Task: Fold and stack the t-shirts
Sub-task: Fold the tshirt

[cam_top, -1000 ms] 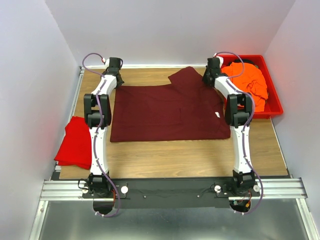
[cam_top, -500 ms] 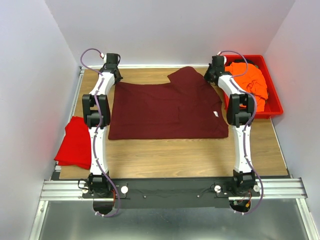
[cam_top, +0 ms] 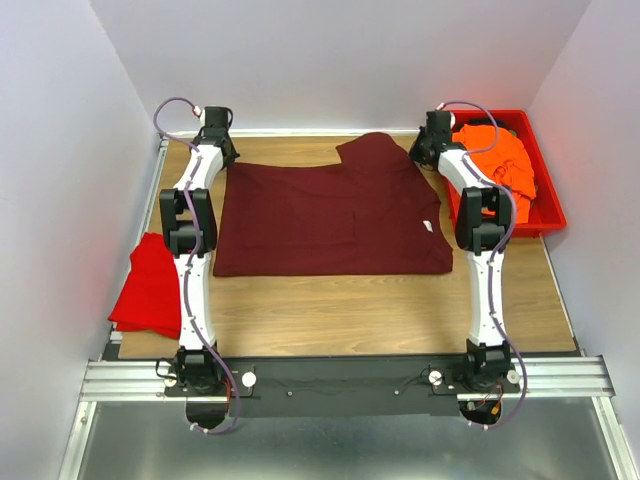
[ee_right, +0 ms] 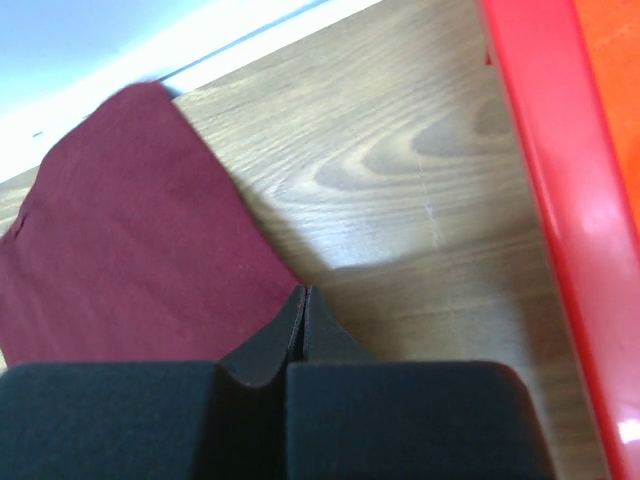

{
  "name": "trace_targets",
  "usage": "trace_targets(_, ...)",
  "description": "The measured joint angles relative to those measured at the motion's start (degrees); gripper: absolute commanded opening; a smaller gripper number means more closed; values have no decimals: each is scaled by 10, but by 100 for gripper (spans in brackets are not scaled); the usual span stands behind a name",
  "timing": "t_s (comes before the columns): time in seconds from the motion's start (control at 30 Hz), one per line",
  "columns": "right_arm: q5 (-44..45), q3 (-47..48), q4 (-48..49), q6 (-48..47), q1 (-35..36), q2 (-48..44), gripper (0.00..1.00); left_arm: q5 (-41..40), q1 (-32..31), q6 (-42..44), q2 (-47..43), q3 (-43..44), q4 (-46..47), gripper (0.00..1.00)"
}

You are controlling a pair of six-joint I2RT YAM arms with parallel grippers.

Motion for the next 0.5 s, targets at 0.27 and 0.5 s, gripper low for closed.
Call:
trace_targets(0.27,0,-46,0,3,-5,-42,0,8,12,0,-1,-27,13,0)
trace_targets(0.5,-1,-63,1,5,-6,-68,0,14,14,0,-10,-42,18,0)
